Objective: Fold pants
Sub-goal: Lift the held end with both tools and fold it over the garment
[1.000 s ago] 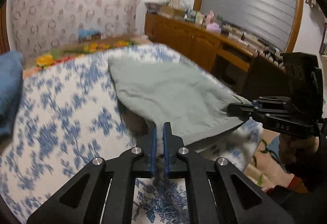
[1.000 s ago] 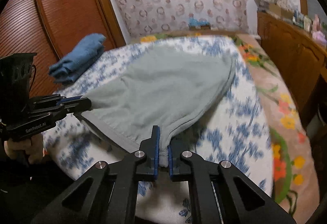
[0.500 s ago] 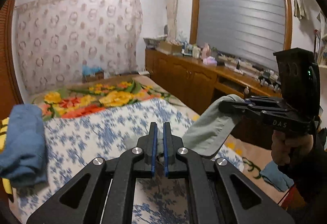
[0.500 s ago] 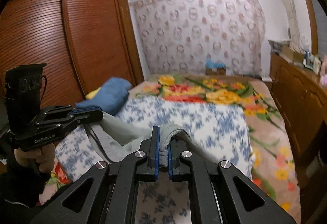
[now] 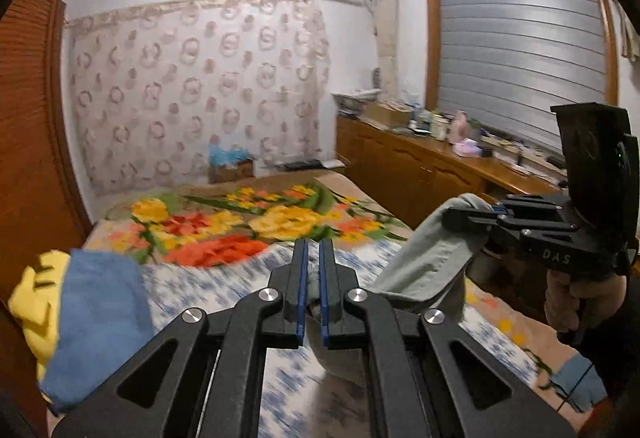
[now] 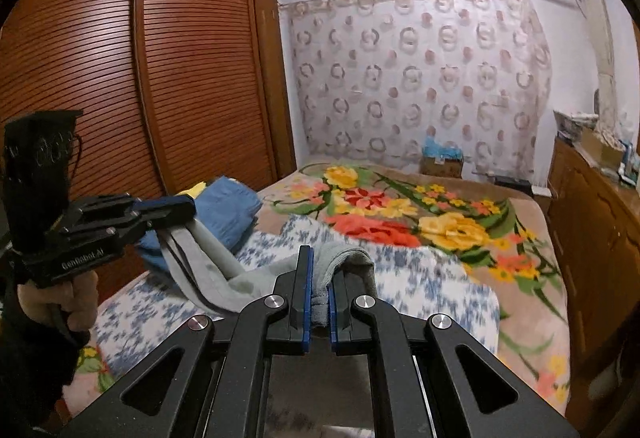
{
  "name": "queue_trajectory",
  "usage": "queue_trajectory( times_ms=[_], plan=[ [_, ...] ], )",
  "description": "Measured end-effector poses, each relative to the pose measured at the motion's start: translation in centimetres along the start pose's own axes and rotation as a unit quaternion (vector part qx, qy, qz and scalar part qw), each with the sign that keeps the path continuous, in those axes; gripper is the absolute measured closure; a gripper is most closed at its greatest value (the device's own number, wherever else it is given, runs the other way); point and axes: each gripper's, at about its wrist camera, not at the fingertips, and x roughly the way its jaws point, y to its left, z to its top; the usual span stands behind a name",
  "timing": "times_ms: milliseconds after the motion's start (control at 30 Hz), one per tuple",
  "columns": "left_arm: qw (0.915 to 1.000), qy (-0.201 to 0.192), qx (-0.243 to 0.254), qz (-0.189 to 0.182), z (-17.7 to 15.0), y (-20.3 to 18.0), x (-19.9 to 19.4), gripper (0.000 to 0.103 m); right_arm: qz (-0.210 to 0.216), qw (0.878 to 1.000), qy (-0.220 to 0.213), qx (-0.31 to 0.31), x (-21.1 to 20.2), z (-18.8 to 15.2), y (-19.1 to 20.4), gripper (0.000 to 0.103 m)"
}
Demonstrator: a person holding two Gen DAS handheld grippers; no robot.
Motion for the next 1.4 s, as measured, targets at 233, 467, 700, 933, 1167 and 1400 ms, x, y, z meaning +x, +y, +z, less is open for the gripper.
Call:
queue_trajectory(
  times_ms=[233, 467, 700, 933, 1167, 1400],
  plan=[
    [0.999, -0.024, 0.008, 0.036, 3.4, 3.0, 0.4, 0.097, -0.001, 0.999, -0.032, 0.013, 5.3, 3.8, -0.3, 0.097],
    [0.9991, 0.018, 0.011, 0.038, -1.3, 4.0, 2.0, 0.097, 0.0, 0.999, 0.031, 0.02, 10.1, -1.7, 0.1, 0.097],
    [0.9969, 0.071, 0.022, 0.025, -6.2, 2.5, 2.9, 0.097, -0.016, 0.994, 0.105, 0.028, 13.6, -6.9, 0.0, 0.097],
    [0.9968, 0.07, 0.032, 0.02, -7.9, 0.9, -0.1, 0.097, -0.004, 0.992, 0.124, 0.014, 13.1, -7.8, 1.8, 0.097],
    [0.9963, 0.082, 0.026, 0.01, -10.5, 0.7, -1.5, 0.097, 0.012, 0.991, 0.131, 0.012, 10.7, -9.2, 2.6, 0.097],
    [0.9961, 0.087, 0.017, 0.001, -11.8, 0.9, -1.9, 0.097, 0.021, 0.99, 0.141, 0.019, 10.0, -10.5, 2.7, 0.097]
  ],
)
